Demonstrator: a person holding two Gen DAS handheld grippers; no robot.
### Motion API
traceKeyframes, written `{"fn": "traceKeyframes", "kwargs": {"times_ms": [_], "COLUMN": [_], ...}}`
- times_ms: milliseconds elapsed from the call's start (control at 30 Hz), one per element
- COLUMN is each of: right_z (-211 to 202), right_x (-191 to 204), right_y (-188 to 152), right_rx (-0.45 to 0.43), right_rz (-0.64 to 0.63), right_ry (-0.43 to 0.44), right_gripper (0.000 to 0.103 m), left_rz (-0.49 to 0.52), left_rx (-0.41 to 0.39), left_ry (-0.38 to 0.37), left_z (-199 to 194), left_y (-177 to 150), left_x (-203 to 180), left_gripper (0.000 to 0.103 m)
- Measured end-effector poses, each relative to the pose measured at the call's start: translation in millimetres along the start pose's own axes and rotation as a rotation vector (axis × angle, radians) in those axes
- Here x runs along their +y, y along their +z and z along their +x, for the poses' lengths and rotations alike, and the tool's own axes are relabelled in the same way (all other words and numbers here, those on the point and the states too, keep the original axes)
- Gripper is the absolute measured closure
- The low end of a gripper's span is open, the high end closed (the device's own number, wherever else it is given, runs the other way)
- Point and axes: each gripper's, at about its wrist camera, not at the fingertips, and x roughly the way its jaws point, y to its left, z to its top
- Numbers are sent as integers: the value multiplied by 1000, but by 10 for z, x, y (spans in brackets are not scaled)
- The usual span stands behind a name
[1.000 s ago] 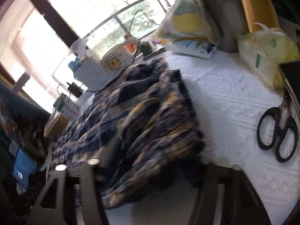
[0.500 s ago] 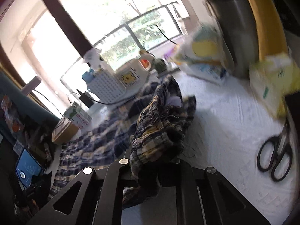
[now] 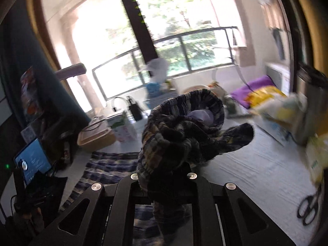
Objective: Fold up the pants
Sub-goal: 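Lift the cuff with the right tool and fold it over the pants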
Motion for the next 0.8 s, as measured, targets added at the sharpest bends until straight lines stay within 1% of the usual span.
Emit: {"fn": "traceKeyframes", "kwargs": {"times_ms": [67, 100, 167, 267, 367, 500, 600, 700, 800], "right_z": [85, 145, 281, 493, 673, 1024, 1250, 1388, 1579], "right_x": [185, 259, 377, 682, 970, 1311, 1619, 1898, 2088], "right_y": [26, 34, 32, 2, -22, -86, -176, -277, -417], "right_rx": [8, 14, 39, 82, 113, 179, 226, 265, 336], "right_rz": [-35, -32, -19, -72, -121, -162, -202, -255, -303], "right_ry": [37, 81, 140, 181, 215, 251, 280, 294, 292], "right_gripper": [93, 93, 95, 95, 96, 96, 96, 96, 96], "left_rz": [4, 3, 0, -13, -36, -96, -122, -140, -152], "left_rx": [-9, -15, -25, -42, -51, -52, -63, -70, -68], "left_ry": [-7, -11, -18, -24, -31, -62, -58, -44, -25], "left_z": [-21, -42, -69, -112, -152, -203, -257, -295, -304], "left_y": [-15, -25, -33, -40, -61, -107, -148, -185, -214], "left_x": [10, 21, 44, 120, 214, 353, 447, 541, 622], "left_gripper": [51, 51, 51, 51, 51, 51, 51, 51, 51]}}
